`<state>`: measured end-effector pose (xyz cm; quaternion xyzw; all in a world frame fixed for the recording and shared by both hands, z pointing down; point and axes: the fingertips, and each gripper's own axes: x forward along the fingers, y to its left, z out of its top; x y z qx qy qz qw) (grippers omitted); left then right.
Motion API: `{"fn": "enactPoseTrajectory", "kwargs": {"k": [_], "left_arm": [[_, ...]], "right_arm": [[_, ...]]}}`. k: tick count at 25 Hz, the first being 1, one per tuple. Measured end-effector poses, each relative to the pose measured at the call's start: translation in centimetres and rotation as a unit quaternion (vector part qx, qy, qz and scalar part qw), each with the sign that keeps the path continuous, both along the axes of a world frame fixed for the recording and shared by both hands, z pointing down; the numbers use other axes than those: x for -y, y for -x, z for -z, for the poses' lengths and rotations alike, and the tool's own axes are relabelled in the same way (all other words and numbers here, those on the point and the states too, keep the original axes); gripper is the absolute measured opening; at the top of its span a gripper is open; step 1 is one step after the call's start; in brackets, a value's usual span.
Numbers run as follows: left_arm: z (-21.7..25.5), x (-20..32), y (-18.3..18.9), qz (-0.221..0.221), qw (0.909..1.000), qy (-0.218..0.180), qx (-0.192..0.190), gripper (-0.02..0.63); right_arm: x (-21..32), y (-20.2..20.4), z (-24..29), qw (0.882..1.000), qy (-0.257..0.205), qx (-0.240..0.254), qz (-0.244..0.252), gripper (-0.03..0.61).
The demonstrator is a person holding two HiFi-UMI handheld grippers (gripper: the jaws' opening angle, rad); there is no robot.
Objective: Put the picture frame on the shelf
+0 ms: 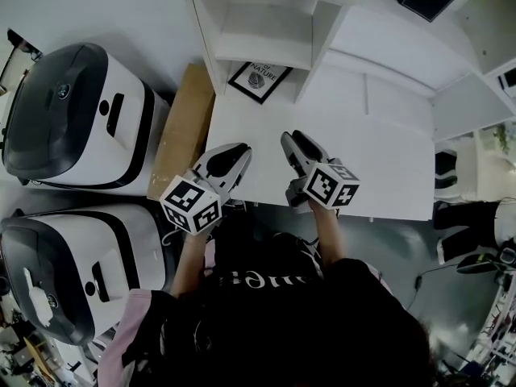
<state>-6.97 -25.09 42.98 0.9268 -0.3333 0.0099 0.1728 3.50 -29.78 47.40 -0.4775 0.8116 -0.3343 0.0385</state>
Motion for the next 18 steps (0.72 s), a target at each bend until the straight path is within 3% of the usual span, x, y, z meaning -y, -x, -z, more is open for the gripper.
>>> {"fn": "enactPoseTrajectory", "kwargs": {"k": [8,18], "left_arm": [[0.7,-4.1,-2.8,0.025,0.9996,-0.009,0.003,0.043],[1.3,-11.1,-7.6,0.046,0.9987,-0.022,-0.002,0.043]], "right_arm": [[-5.2,-2.9,1.3,0.999,-0.021,-0.009,0.033,0.100],[-13.1,-5.6,2.4,0.996,-0.038,-0.006,0.083,0.077]]}}
